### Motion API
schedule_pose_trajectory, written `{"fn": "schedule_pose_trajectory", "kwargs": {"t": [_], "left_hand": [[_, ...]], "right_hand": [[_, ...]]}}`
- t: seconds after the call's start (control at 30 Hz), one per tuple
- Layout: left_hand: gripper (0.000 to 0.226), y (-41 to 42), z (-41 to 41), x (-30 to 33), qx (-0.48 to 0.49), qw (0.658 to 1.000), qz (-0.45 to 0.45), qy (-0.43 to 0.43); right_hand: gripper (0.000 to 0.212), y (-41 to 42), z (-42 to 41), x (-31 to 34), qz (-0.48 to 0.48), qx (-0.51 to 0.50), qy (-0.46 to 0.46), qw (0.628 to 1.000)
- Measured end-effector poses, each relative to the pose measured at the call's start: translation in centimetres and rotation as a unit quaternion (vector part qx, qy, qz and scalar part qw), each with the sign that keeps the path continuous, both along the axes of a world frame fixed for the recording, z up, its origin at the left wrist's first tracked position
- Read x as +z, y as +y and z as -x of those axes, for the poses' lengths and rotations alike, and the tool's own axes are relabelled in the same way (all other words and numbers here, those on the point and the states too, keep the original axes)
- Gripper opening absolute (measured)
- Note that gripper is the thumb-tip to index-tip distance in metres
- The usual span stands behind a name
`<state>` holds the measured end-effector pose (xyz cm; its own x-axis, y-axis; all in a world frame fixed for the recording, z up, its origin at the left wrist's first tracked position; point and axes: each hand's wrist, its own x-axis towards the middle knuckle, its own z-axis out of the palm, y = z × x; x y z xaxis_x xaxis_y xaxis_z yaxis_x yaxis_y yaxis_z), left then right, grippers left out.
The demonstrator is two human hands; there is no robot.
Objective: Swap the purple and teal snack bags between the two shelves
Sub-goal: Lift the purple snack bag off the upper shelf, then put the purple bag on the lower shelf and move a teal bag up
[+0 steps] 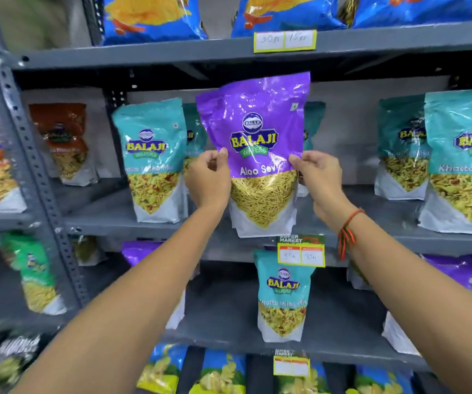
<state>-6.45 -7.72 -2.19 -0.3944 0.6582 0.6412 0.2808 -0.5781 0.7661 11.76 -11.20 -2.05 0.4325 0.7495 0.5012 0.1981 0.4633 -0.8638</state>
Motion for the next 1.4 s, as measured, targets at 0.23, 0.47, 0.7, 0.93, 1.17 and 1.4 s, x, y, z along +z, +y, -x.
{"fn": "schedule_pose_trajectory", "kwargs": {"t": [0.23,0.47,0.7,0.93,1.17,1.4], "left_hand": [[0.026,-6.4,7.6,-5.6,0.077,0.997,-0.005,0.007],[0.03,-7.3,11.0,-17.5,0.134,0.984,0.098,0.058],[0.026,-1.8,10.0,-26.4,0.151,0.953,0.238,0.107],[0.023,3.9,8.1,-30.2,0.149,0.941,0.282,0.111],[0.029,6.3,8.4,-32.9,0.137,0.94,0.288,0.124],[0.034,4.8,7.8,-31.2,0.099,0.941,0.322,0.037]], "right_hand": [[0.012,-4.8,6.9,-5.3,0.035,0.103,-0.025,0.994],[0.014,-5.4,10.1,-16.7,0.123,0.104,-0.103,0.982],[0.014,1.1,9.9,-26.6,0.25,0.029,-0.14,0.958],[0.028,7.1,9.5,-31.1,0.289,-0.001,-0.113,0.95],[0.016,8.9,10.1,-33.2,0.29,-0.012,-0.102,0.951],[0.02,7.4,10.5,-32.6,0.3,0.017,-0.092,0.949]]}}
